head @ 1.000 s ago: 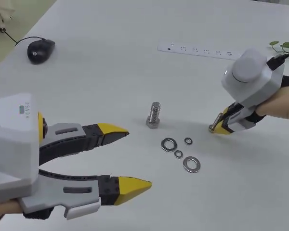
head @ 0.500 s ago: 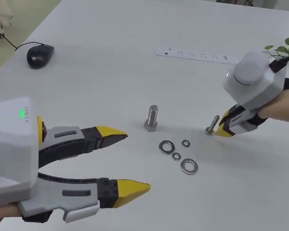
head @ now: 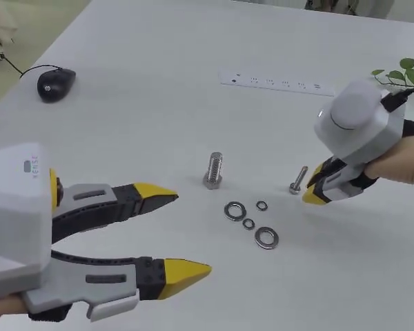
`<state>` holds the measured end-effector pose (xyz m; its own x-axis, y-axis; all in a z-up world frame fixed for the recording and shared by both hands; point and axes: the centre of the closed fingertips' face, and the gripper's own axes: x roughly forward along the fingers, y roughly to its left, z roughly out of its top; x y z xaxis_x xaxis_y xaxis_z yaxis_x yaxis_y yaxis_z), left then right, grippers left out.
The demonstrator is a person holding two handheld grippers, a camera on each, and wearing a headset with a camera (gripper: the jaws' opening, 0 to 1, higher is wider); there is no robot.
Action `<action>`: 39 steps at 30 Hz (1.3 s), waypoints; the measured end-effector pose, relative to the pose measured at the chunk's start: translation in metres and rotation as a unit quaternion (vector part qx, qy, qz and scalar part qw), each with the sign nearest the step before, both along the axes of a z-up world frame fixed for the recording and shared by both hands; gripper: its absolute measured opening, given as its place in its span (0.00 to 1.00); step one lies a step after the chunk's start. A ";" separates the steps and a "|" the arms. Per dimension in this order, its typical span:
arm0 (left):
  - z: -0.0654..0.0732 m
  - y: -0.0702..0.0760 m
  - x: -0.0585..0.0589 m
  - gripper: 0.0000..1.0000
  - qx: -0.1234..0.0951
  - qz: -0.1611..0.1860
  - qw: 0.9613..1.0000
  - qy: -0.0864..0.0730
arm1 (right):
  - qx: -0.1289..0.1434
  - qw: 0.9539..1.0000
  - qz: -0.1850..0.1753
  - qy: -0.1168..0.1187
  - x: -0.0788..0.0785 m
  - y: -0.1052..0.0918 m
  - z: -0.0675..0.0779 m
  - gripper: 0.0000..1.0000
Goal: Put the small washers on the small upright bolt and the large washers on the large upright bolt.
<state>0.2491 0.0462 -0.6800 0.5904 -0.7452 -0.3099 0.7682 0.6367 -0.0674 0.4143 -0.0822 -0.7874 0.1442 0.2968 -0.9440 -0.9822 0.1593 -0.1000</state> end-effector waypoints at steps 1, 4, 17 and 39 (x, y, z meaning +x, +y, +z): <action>0.000 0.000 0.000 0.51 0.000 0.000 1.000 0.000 | 0.001 1.000 0.001 0.000 -0.001 0.001 0.000 0.16; 0.001 0.000 -0.002 0.51 0.000 0.001 1.000 -0.001 | 0.005 1.000 0.005 0.001 -0.005 0.007 0.002 0.16; 0.002 0.005 -0.005 0.51 -0.001 0.010 1.000 -0.004 | 0.015 0.999 0.030 0.006 -0.016 0.036 0.002 0.16; 0.002 0.013 -0.002 0.50 -0.004 0.022 1.000 -0.004 | 0.004 0.998 0.050 0.029 -0.017 0.057 -0.022 0.18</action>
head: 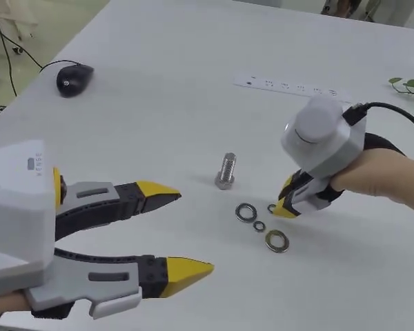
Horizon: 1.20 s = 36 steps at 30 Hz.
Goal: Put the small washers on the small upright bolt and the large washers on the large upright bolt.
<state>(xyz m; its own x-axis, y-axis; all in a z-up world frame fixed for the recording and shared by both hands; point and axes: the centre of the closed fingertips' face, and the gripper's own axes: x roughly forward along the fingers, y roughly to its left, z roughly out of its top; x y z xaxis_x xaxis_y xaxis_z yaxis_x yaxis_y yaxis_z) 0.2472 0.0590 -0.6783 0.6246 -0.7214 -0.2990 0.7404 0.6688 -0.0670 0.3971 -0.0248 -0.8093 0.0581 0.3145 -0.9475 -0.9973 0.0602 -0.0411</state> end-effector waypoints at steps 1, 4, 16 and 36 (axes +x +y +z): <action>0.000 0.001 0.000 0.50 0.002 0.001 1.000 0.000 | -0.001 1.000 0.000 0.001 0.000 0.001 -0.001 0.19; 0.000 0.001 0.001 0.50 0.001 0.001 1.000 0.000 | -0.006 1.000 -0.002 0.003 0.000 0.002 -0.004 0.19; -0.001 0.004 0.004 0.50 0.003 0.002 1.000 0.000 | -0.011 1.000 -0.020 0.016 0.005 0.000 -0.011 0.20; -0.003 0.001 0.006 0.50 0.002 0.002 1.000 0.000 | -0.023 0.999 -0.024 0.010 0.003 0.000 -0.011 0.15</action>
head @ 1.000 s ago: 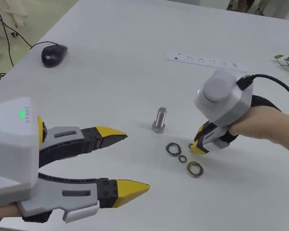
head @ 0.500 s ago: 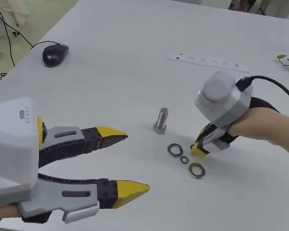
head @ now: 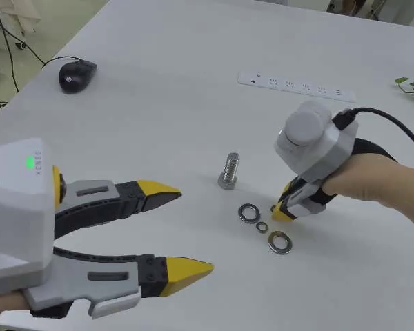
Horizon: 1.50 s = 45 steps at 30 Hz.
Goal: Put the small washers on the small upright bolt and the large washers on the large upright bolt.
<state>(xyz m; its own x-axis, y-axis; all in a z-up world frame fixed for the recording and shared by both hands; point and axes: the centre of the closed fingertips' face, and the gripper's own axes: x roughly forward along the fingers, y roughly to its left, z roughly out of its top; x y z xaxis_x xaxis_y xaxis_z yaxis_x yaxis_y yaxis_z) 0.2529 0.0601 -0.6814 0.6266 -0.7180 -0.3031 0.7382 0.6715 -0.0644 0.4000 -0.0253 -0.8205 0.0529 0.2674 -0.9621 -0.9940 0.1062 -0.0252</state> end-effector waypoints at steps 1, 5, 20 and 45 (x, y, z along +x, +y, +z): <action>0.000 0.000 0.000 0.50 0.001 0.000 1.000 0.000 | -0.001 1.000 -0.001 0.001 0.000 0.000 0.000 0.14; 0.000 0.000 -0.001 0.50 0.002 0.000 1.000 0.000 | -0.005 1.000 0.005 -0.001 0.000 0.000 -0.001 0.13; -0.001 0.001 -0.003 0.50 0.004 0.002 1.000 0.002 | 0.002 1.000 0.015 -0.011 0.000 -0.003 0.005 0.12; 0.001 -0.010 -0.005 0.49 0.007 -0.017 1.000 -0.002 | 0.026 0.998 -0.039 -0.030 0.010 -0.053 0.042 0.12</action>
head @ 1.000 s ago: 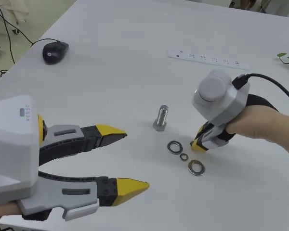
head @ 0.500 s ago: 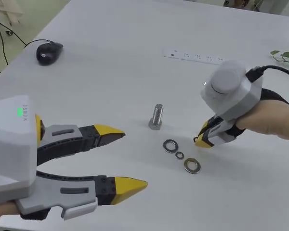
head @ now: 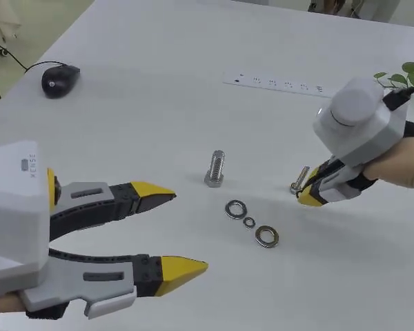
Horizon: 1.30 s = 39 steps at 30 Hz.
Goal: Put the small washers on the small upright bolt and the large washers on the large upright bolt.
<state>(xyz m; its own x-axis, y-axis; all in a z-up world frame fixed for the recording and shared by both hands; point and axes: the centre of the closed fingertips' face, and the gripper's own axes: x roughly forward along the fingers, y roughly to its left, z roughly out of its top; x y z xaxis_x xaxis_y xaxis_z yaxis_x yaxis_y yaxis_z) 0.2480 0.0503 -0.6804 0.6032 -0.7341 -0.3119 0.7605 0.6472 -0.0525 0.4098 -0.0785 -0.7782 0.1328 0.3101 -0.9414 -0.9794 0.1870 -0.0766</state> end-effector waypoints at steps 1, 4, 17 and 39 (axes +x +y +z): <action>0.000 0.000 0.000 0.49 0.001 0.000 1.000 0.000 | -0.001 1.000 -0.001 -0.001 0.001 -0.002 0.001 0.12; 0.001 -0.001 -0.001 0.49 0.001 -0.001 1.000 -0.001 | 0.000 1.000 -0.006 -0.003 0.005 -0.006 0.001 0.12; 0.002 -0.002 -0.002 0.49 0.001 -0.005 1.000 -0.002 | -0.003 1.000 -0.004 -0.016 0.018 -0.008 0.014 0.12; 0.004 0.005 -0.001 0.49 0.005 0.001 1.000 -0.004 | -0.022 0.999 0.017 -0.027 0.035 0.002 0.030 0.12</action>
